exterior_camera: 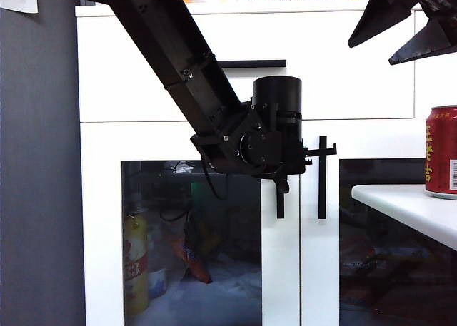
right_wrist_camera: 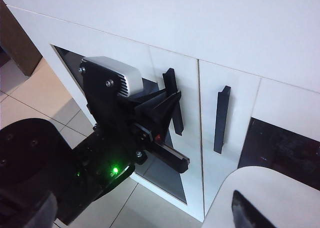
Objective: Open the left door of the white cabinet, pick up a can of beverage from the table on the right, place it inside the cabinet, and finally close the cabinet door.
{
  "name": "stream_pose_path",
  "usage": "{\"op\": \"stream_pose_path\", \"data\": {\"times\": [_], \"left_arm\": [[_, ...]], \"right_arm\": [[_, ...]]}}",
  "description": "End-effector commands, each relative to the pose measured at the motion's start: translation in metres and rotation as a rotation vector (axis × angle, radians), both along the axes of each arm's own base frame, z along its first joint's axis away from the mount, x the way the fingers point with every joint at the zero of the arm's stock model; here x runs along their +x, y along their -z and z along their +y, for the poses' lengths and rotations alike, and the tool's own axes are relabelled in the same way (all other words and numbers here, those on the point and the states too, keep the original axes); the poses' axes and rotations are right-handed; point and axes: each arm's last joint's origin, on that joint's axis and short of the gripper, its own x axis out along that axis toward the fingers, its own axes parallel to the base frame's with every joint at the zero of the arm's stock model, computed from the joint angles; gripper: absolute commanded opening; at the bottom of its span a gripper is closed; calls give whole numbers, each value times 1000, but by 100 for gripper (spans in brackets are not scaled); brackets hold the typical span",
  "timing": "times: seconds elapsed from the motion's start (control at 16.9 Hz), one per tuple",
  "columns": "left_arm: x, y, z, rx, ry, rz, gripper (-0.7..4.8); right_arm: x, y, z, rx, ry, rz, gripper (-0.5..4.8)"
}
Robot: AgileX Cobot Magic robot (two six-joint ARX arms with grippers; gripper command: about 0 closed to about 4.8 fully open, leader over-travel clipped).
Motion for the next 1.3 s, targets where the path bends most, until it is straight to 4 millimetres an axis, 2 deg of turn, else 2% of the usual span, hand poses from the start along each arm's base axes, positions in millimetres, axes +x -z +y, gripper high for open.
{"op": "stream_pose_path", "data": {"times": [0.06,0.47,1.06,1.3], "left_arm": [[0,-5,-1,-26,15,-9,-5],[0,-5,-1,-26,15,-9,-5],[-6,0,-4,-14,31,3,-5],[-7,-6,-5,-62,34,-45,-5]], "right_arm": [[0,-5,0,5,-1,-35,471],[-7,-20,0,43,2,-119,471],[-9,-20,0,42,4,-102,471],[-9,-20,0,42,4,-101,471]]}}
